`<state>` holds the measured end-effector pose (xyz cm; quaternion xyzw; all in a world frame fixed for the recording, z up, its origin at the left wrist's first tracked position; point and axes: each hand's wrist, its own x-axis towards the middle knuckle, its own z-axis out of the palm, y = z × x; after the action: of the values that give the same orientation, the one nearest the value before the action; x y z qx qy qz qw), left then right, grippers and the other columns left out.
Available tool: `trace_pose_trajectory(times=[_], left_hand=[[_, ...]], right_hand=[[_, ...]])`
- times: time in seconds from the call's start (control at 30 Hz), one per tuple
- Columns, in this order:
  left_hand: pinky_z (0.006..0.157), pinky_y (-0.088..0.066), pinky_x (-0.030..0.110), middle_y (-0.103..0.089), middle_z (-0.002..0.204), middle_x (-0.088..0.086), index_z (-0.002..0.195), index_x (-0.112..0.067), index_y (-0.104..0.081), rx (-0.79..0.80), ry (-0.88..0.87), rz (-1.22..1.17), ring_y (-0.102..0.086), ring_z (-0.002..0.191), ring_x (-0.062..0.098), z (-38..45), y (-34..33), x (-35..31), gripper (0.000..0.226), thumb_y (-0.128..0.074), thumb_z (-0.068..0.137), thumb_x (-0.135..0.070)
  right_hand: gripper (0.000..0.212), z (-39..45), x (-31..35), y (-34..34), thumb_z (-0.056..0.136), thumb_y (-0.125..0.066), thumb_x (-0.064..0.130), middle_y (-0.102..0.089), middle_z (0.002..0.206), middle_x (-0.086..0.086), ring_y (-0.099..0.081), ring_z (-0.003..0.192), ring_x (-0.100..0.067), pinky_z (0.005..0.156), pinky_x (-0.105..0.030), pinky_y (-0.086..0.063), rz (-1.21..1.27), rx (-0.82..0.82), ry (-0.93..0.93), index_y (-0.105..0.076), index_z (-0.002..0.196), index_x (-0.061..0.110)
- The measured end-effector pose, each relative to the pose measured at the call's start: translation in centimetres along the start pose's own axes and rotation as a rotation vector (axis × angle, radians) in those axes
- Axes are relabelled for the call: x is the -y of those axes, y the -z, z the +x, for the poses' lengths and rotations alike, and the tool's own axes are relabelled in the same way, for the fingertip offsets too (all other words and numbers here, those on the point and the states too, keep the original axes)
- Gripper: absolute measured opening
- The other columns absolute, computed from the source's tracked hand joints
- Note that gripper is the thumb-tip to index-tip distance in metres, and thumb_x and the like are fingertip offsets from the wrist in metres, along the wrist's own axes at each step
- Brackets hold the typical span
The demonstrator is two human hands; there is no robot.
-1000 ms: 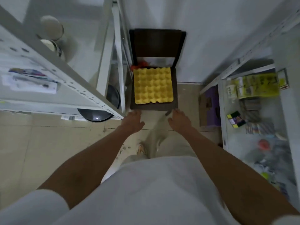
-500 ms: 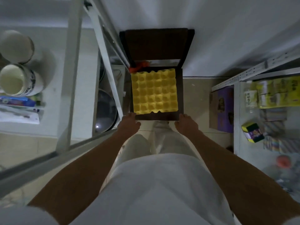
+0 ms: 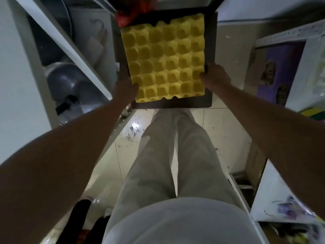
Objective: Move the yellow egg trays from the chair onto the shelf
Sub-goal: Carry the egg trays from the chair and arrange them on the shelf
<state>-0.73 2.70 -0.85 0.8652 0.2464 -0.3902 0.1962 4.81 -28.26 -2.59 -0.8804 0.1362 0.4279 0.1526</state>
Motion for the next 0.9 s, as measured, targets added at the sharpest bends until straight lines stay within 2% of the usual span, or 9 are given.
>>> trace_pose_trajectory(times=[0.1,0.23,0.37,0.53,0.7,0.8,0.9], left_hand=[[0.097,-0.052,0.046,-0.062,0.132,0.016,0.149,-0.015,-0.038,-0.037,-0.018,-0.018,-0.062,0.118,0.039,2.5,-0.8,0.1,0.057,-0.051,0.096,-0.03],[0.086,-0.052,0.042,-0.064,0.125,0.016,0.147,-0.013,-0.039,-0.099,-0.041,0.06,-0.065,0.112,0.039,3.9,-1.4,0.7,0.053,-0.049,0.097,-0.026],[0.088,-0.056,0.05,-0.067,0.12,0.017,0.151,-0.017,-0.035,-0.142,0.002,0.083,-0.067,0.106,0.041,3.8,-1.8,0.8,0.054,-0.047,0.099,-0.022],[0.086,-0.051,0.047,-0.062,0.127,0.017,0.159,-0.022,-0.025,-0.177,0.044,0.064,-0.065,0.11,0.041,3.6,-2.5,0.1,0.064,-0.049,0.099,-0.022],[0.088,-0.056,0.05,-0.067,0.121,0.02,0.152,-0.017,-0.036,-0.175,0.047,0.146,-0.067,0.107,0.041,4.1,-2.7,0.6,0.054,-0.051,0.102,-0.029],[0.074,-0.05,0.043,-0.068,0.111,0.019,0.141,-0.011,-0.048,-0.194,0.056,0.263,-0.069,0.1,0.04,4.6,-2.5,0.5,0.047,-0.054,0.1,-0.032],[0.072,-0.05,0.044,-0.069,0.108,0.018,0.136,-0.008,-0.053,-0.186,0.032,0.344,-0.069,0.098,0.04,4.5,-1.9,0.3,0.044,-0.054,0.101,-0.035]], right_hand=[[0.044,2.5,-0.5,-0.7,0.095,-0.051,0.04,-0.063,0.127,-0.019,-0.062,0.117,-0.039,0.088,-0.044,-0.051,-0.071,-0.015,0.02,-0.06,0.131,0.015],[0.034,3.4,-0.9,-1.1,0.092,-0.056,0.039,-0.069,0.114,-0.016,-0.067,0.107,-0.039,0.08,-0.045,-0.054,-0.148,-0.097,0.043,-0.068,0.115,0.017],[0.03,3.4,-1.5,-1.2,0.093,-0.058,0.035,-0.069,0.114,-0.015,-0.067,0.105,-0.038,0.082,-0.042,-0.054,-0.124,-0.139,0.039,-0.07,0.113,0.017],[0.032,3.3,-1.3,-1.4,0.094,-0.055,0.037,-0.066,0.114,-0.017,-0.065,0.104,-0.039,0.081,-0.043,-0.052,-0.194,-0.191,0.064,-0.068,0.114,0.015],[0.036,3.5,-1.5,-1.9,0.095,-0.059,0.044,-0.067,0.108,-0.016,-0.067,0.097,-0.038,0.073,-0.038,-0.046,-0.224,-0.252,0.065,-0.069,0.111,0.013],[0.036,3.6,-2.1,-1.9,0.097,-0.056,0.047,-0.066,0.105,-0.016,-0.067,0.096,-0.038,0.075,-0.04,-0.048,-0.248,-0.25,0.117,-0.067,0.109,0.014],[0.031,3.4,-2.7,-1.9,0.099,-0.055,0.043,-0.066,0.1,-0.017,-0.067,0.093,-0.038,0.071,-0.037,-0.044,-0.285,-0.272,0.2,-0.066,0.104,0.015]])
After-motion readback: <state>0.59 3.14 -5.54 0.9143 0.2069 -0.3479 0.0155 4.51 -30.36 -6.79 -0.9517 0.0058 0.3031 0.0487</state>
